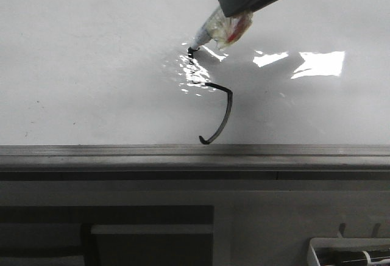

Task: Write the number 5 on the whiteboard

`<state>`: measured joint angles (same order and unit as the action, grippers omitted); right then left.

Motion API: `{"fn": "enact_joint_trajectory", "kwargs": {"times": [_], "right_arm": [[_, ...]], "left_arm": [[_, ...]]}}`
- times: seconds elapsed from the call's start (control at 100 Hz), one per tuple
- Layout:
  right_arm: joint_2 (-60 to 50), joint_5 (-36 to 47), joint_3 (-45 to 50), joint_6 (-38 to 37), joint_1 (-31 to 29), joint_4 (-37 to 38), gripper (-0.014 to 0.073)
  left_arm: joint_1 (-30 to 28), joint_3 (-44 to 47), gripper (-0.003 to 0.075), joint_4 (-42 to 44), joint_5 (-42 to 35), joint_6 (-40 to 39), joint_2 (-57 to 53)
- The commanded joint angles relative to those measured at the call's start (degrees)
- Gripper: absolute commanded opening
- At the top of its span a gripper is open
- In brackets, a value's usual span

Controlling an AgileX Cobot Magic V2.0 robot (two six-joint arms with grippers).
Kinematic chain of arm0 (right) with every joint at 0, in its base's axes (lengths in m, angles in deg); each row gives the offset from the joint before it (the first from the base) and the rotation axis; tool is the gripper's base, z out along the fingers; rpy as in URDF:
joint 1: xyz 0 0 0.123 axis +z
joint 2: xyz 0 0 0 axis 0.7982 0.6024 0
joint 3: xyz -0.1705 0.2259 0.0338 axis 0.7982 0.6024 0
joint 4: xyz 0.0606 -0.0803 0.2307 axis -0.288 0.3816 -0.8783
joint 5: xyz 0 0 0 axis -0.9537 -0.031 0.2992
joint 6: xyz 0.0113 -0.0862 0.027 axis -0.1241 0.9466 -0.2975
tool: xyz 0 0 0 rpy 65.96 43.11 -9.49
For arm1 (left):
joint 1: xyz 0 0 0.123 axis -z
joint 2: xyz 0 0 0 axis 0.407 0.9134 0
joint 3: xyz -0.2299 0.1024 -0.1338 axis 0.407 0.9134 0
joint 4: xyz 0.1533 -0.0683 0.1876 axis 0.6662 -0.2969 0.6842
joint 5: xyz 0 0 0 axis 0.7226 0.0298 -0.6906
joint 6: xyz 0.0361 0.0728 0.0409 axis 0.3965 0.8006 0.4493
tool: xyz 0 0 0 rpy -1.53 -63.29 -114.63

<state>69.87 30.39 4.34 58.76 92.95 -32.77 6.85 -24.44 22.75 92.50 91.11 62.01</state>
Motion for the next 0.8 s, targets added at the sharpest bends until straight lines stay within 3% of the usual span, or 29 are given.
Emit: {"fn": "enact_joint_trajectory", "kwargs": {"times": [0.0, 0.45, 0.69, 0.79], "right_arm": [[-0.56, 3.25, -1.94, 0.13, -0.23, 0.97, -0.0040], [-0.68, -5.49, -1.94, -0.97, -3.58, 1.95, -0.0040], [-2.44, -9.76, -1.94, -11.40, -3.58, 12.44, -0.0040], [-2.74, -10.66, -1.94, -11.55, -3.58, 13.09, -0.0040]], "left_arm": [[-0.03, -1.57, -0.0020, -1.66, -2.69, -0.42, 0.22], [-0.03, -1.57, -0.0020, -1.66, -2.69, -0.42, 0.22], [-0.03, -1.57, -0.0020, -1.66, -2.69, -0.42, 0.22], [-0.03, -1.57, -0.0020, -1.66, -2.69, -0.42, 0.22]]}}
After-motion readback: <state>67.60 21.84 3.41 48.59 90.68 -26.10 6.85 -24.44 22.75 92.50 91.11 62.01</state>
